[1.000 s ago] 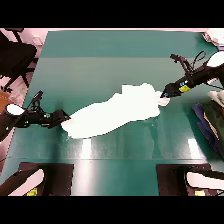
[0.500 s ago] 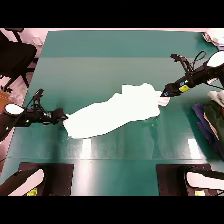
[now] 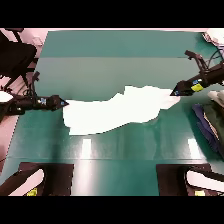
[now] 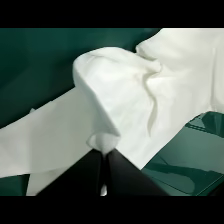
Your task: Fold the shirts.
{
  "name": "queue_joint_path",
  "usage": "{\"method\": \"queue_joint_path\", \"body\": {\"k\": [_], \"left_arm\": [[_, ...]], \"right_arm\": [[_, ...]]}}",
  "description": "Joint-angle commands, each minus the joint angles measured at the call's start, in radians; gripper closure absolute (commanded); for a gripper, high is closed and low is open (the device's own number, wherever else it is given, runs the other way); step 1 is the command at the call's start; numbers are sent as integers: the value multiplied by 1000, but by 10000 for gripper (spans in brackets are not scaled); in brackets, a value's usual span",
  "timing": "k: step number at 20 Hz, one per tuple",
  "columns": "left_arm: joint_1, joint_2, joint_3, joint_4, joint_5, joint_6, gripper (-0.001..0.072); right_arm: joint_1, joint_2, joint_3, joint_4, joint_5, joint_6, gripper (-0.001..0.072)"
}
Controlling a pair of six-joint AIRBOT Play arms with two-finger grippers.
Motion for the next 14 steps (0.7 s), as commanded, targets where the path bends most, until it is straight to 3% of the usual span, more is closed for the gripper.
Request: {"method": "queue_joint_path", "body": {"k": [1,7,9,11,12,14], "left_arm": [[0,16,87,0,-24,16,686],[0,56,106,152,-45,15,686],[0,56,106,196,-72,16,686],[0,56,106,219,-78,16,685],[0,56,106,220,-78,16,686],[0,56,106,219,-76,16,686]], "right_arm": [[-82,18,-22,-2,56,7,257],[-184,95,-172,-1,-31,22,248],[-144,145,-198,4,-94,-62,248],[-73,177,-198,-18,-163,-71,221],[-40,182,-198,-66,-206,-18,222],[-8,166,-198,-267,-246,299,221]]}}
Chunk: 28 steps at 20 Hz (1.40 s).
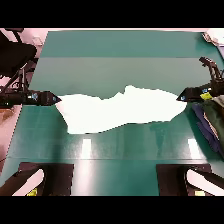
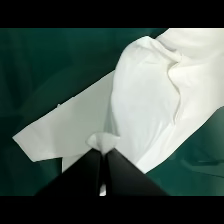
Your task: Fold the shirts.
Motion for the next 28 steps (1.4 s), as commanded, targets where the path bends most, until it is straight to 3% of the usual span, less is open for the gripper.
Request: {"method": "queue_joint_path", "body": {"k": [1,2,5,9,20,24,26,28], "left_arm": [[0,2,2,28,-7,1,685],[0,2,2,28,-7,3,685],[0,2,2,28,-6,14,685],[0,2,2,28,-6,19,685],[0,2,2,28,-6,19,685],[0,2,2,28,-5,18,684],[0,2,2,27,-9,18,685],[0,2,2,26,-13,18,685]], "right_arm": [[52,-8,-9,-270,-74,372,221],[49,-21,-9,-320,-70,439,221],[-5,-55,-9,-249,-166,452,221],[-89,-154,-9,-100,-195,403,223],[-101,-358,-9,-118,-240,337,223],[-98,-364,-9,-145,-332,304,236],[-95,-364,-9,-146,-363,304,356],[-88,-364,-9,-143,-363,304,629]]}}
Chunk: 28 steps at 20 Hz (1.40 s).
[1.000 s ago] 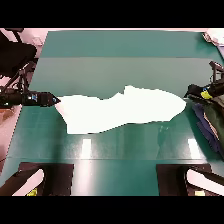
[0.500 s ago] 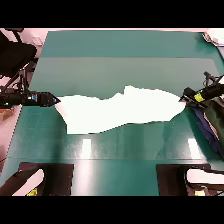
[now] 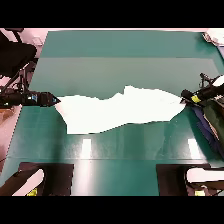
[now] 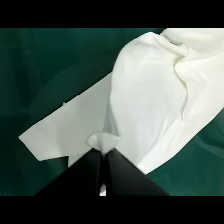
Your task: Fold the shirts.
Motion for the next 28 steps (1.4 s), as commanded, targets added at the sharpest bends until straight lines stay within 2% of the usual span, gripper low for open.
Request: {"method": "queue_joint_path", "body": {"k": [1,4,7,11,14,16,21,26,28], "left_arm": [[0,1,1,-2,-6,0,685],[0,1,3,-25,6,1,686],[0,1,86,-50,3,7,686],[3,1,409,-32,80,7,686],[3,1,676,23,136,6,686],[3,1,848,92,129,2,686],[3,8,1115,342,14,-44,686],[3,20,1104,349,-161,-104,686],[3,20,1104,351,-189,-110,686]], "right_arm": [[14,-3,0,8,-39,-12,685],[18,0,10,139,-35,-36,685],[18,80,74,338,-29,-158,686],[-14,241,302,370,-38,-166,686],[-93,334,449,517,-60,-166,686],[-156,377,529,593,-51,-166,686],[-286,472,639,650,-9,-153,686],[-306,565,499,648,54,-140,686],[-295,602,409,648,77,-140,686]]}}
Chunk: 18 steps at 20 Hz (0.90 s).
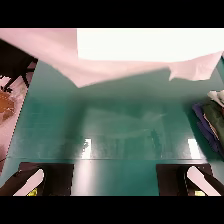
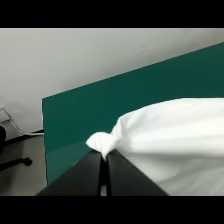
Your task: Fold the shirts.
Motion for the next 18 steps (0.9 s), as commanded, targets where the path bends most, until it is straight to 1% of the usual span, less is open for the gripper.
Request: {"method": "queue_joint_path", "body": {"k": [1,5,8,10,12,14,16,17,18], "left_arm": [[1,15,11,26,-80,-26,686],[1,65,14,35,-85,-22,686],[0,80,23,11,-107,34,686],[0,80,21,-47,-106,77,686],[0,71,1,-98,-101,101,686],[0,59,-80,-121,-82,121,686],[-2,51,-200,-142,-56,146,686],[-2,51,-281,-158,-24,163,686],[-2,51,-369,-173,21,178,686]], "right_arm": [[8,73,-130,11,46,5,686],[65,212,-261,11,55,16,687],[124,340,-328,8,64,43,687],[152,423,-353,0,54,42,687],[155,500,-402,0,28,42,687],[156,554,-489,-38,31,48,687],[156,598,-608,-126,47,98,687],[156,614,-679,-157,42,127,687],[156,623,-747,-157,33,130,687]]}}
